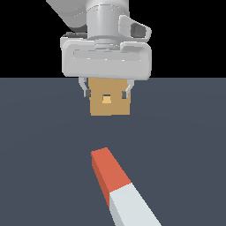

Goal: Insert the peg into the horizontal hole in a box.

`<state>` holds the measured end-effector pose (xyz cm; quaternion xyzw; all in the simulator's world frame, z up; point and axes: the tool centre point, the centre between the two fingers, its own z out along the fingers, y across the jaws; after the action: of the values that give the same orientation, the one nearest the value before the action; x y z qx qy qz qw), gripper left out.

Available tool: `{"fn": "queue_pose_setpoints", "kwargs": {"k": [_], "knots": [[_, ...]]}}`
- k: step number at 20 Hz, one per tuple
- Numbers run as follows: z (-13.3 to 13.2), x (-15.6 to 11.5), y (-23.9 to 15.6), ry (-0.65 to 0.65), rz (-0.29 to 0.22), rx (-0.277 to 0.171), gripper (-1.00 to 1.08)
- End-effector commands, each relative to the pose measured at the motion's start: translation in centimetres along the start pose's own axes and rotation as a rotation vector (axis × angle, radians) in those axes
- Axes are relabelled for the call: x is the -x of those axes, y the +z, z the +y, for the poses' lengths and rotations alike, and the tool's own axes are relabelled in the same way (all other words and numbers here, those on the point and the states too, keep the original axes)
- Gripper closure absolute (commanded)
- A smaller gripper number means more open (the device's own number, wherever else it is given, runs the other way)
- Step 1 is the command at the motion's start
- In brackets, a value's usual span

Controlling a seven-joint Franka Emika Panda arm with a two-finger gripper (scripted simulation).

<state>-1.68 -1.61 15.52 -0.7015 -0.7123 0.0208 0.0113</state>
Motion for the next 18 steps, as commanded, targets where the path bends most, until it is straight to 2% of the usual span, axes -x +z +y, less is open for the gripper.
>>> {"fn": "queue_pose_setpoints", "kwargs": {"k": [1, 9, 18], "knots": [[0.0, 0.0, 0.0, 0.000, 0.000, 0.000, -0.92], [0.0, 1.2, 0.5, -0.024, 0.000, 0.003, -0.92], [0.2, 5.3, 2.2, -0.106, 0.000, 0.012, -0.92]]}}
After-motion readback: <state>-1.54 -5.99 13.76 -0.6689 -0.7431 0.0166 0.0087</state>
